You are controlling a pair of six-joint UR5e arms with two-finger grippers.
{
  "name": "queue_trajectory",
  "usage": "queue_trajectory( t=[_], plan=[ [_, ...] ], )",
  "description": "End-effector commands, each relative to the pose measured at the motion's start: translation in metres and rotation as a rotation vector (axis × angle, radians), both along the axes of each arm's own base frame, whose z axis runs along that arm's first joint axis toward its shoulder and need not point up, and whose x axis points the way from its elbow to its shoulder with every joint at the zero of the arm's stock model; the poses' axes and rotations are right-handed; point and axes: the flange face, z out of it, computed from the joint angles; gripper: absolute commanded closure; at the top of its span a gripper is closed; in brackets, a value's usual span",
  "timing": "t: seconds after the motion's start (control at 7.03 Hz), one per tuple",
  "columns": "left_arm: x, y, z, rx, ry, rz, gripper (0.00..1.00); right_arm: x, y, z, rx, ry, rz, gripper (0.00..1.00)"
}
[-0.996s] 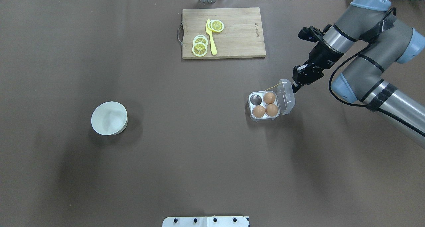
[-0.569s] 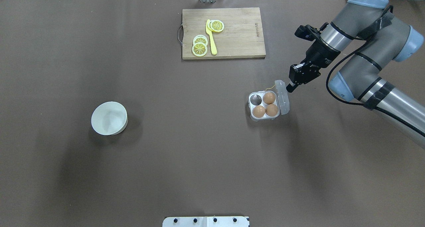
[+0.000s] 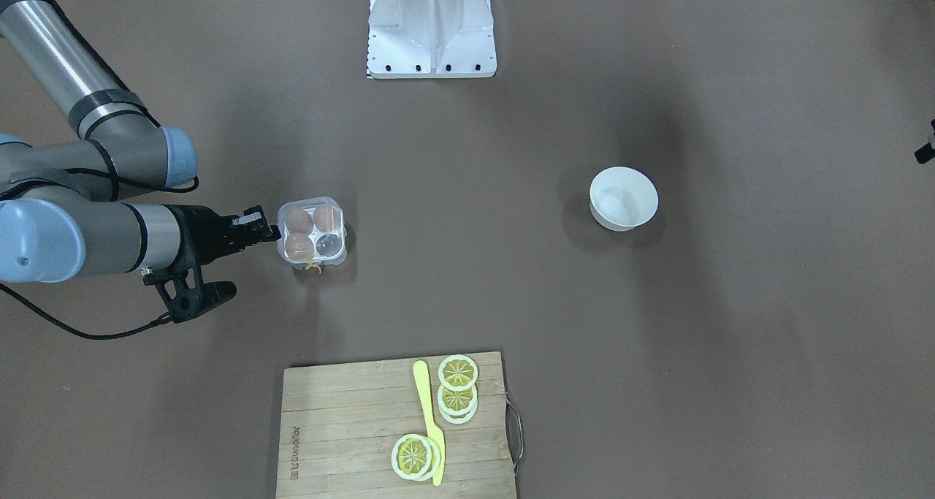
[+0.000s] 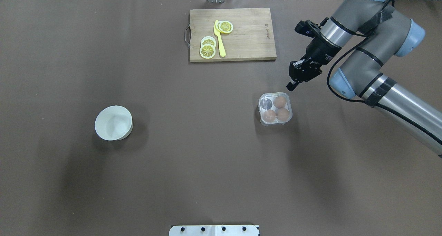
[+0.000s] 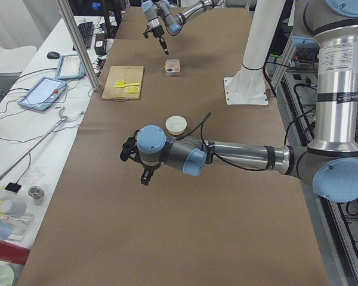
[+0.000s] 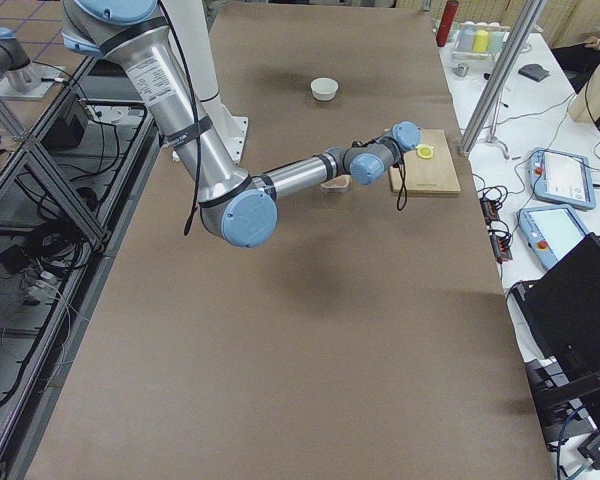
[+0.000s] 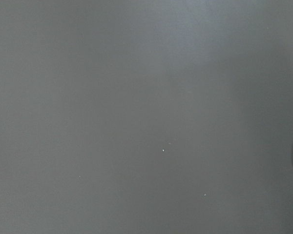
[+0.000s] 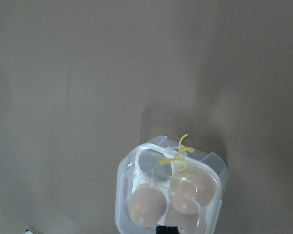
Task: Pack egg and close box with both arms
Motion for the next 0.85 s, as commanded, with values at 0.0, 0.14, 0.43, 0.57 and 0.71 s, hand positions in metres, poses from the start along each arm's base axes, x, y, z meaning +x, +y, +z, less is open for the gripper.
queue_trajectory(
  t=[0.0,0.14,0.43,0.57,0.71],
  plan=[
    [0.000,0.001,-0.001,0.000,0.000,0.000,0.02,-0.006,-0.001,-0.010,0.005,-0.005,-0.005,0.87],
    [0.000,0.000,-0.002,0.001,0.000,0.000,0.02,-0.005,-0.001,-0.011,0.005,-0.006,-0.002,0.86],
    [0.001,-0.002,-0.003,0.001,0.000,0.001,0.02,0.020,-0.015,-0.008,0.018,0.011,0.053,0.76],
    [0.001,-0.003,-0.003,-0.005,0.000,0.001,0.02,0.042,-0.024,0.004,0.014,0.020,0.085,0.64],
    [0.001,-0.003,-0.003,-0.006,0.000,0.001,0.02,0.061,-0.028,0.021,0.009,0.031,0.110,0.55]
  ],
)
